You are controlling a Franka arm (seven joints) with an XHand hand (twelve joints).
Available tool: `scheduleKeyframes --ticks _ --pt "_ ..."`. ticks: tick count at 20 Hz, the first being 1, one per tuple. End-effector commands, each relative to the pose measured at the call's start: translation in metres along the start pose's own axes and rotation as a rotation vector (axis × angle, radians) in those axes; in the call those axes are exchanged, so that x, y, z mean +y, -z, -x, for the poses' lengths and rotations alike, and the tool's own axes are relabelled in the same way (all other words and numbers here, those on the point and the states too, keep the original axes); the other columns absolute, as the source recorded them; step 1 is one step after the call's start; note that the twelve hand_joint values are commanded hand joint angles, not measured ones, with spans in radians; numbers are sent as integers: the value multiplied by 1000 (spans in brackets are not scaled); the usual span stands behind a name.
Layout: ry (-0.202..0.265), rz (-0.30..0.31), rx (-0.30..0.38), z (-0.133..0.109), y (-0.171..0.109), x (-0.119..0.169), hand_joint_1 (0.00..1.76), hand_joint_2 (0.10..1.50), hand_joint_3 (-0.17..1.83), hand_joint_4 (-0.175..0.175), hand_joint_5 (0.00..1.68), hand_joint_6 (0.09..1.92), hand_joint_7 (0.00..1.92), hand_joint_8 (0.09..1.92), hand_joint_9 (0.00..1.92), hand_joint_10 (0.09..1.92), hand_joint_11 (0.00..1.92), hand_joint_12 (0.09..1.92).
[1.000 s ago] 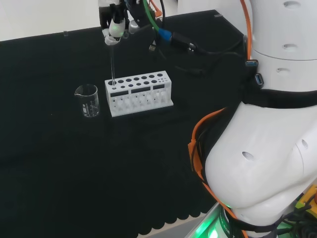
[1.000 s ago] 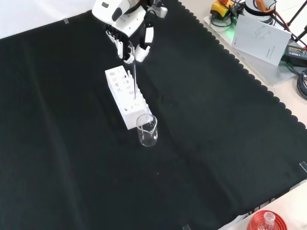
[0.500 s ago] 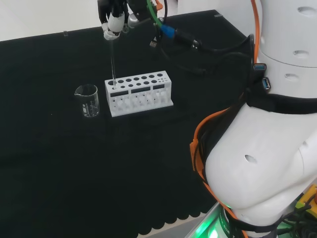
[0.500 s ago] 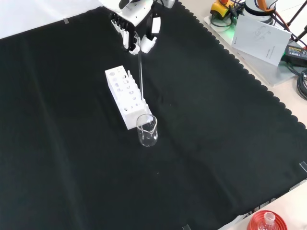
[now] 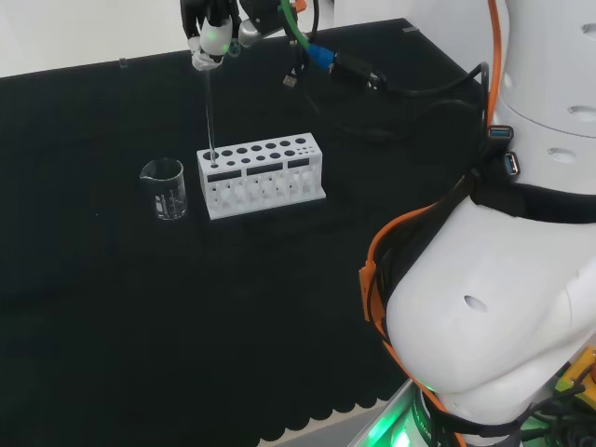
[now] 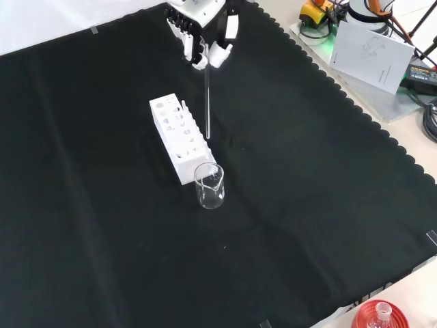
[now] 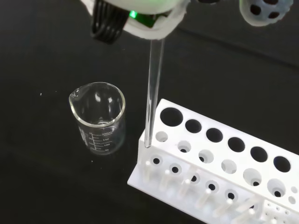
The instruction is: Take the glass rod from the white test tube rack.
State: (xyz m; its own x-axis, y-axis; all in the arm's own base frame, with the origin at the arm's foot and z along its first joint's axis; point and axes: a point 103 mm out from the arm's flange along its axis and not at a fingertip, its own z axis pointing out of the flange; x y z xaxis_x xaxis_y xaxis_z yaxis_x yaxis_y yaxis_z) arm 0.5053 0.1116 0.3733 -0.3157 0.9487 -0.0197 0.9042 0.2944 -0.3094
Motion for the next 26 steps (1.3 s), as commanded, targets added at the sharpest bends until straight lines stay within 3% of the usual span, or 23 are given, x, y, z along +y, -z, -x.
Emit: scheduleKeyframes --ticks 1,10,26 --pt "18 8 -10 -21 5 -10 1179 756 601 -175 1119 902 1451 510 1676 153 1564 762" --pt "48 13 -4 -38 7 -13 1179 751 611 -175 1120 903 1456 505 1680 150 1563 763" --pt "43 5 -8 -34 6 -16 1179 739 629 -175 1126 902 1463 496 1686 143 1562 765"
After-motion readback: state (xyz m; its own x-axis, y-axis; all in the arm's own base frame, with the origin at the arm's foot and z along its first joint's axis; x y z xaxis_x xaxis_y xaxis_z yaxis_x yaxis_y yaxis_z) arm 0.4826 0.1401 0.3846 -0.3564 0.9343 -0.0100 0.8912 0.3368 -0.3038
